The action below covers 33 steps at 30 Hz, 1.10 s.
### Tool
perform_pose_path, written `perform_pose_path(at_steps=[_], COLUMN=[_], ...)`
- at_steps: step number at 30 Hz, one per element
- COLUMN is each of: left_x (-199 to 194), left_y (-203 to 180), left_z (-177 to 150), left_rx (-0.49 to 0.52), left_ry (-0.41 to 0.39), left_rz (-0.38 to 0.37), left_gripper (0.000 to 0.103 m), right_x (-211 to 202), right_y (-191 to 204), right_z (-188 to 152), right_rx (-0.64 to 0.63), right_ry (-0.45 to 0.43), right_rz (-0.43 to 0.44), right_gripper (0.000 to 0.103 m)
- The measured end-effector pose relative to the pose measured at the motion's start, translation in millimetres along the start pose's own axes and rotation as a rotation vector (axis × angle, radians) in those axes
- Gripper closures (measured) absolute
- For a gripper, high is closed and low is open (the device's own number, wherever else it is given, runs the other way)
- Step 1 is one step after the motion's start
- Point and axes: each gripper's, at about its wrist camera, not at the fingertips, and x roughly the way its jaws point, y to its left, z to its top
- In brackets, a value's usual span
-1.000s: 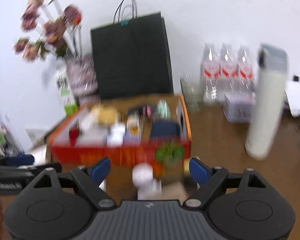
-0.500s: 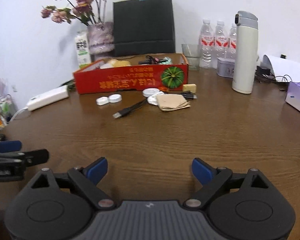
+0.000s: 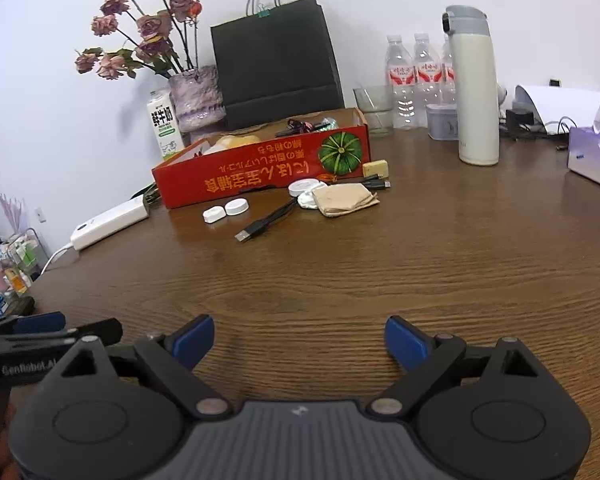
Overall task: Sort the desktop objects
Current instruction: 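Move both open tools back over the table, then grasp the tan cloth with the right tool while the left tool grasps a small white cap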
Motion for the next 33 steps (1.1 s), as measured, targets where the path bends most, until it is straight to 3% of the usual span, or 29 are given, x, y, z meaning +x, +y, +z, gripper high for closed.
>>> perform_pose_path(at_steps=[4, 12, 16, 18, 20, 23, 26, 30, 33], left_x=[0.7, 8.1, 21.8, 35.5, 54.6, 90.7, 133.7, 161.7, 171.8], left_y=[-3.3, 7.4, 14.4, 17.2, 16.9, 13.1, 6.8, 0.9, 7.0], left_z=[-0.3, 1.8, 16.7, 33.6, 54.9, 82.9, 106.1, 116.0, 117.3], left_rx=[0.025, -0.030, -0.063, -0.064, -0.038, 0.008, 0.048, 0.089, 0.062], left_ry=[0.002, 0.062, 0.094, 0.083, 0.052, 0.011, 0.037, 0.023, 0.017], left_rz=[-0.005, -0.042, -0.089, -0.093, -0.087, -0.085, -0.156, -0.164, -0.192], left_gripper=[0.008, 0.008, 0.018, 0.025, 0.026, 0.028, 0.029, 0.035, 0.035], right_x=[3.0, 5.3, 11.2, 16.6, 24.3, 45.9, 81.2, 125.7, 146.4], right_y=[-2.2, 4.1, 10.5, 8.8, 5.9, 1.1, -5.9, -20.5, -23.4], right_z=[0.8, 0.1, 5.5, 14.4, 26.3, 52.3, 80.2, 106.5, 113.0], right_rx=[0.017, -0.017, -0.072, -0.089, -0.112, -0.175, -0.214, -0.187, -0.193], right_ry=[0.015, 0.032, 0.077, 0.097, 0.086, 0.043, 0.041, 0.080, 0.102], right_rz=[0.006, -0.016, -0.038, -0.017, -0.006, -0.057, -0.080, -0.034, -0.040], right_gripper=[0.011, 0.011, 0.012, 0.015, 0.017, 0.020, 0.025, 0.034, 0.039])
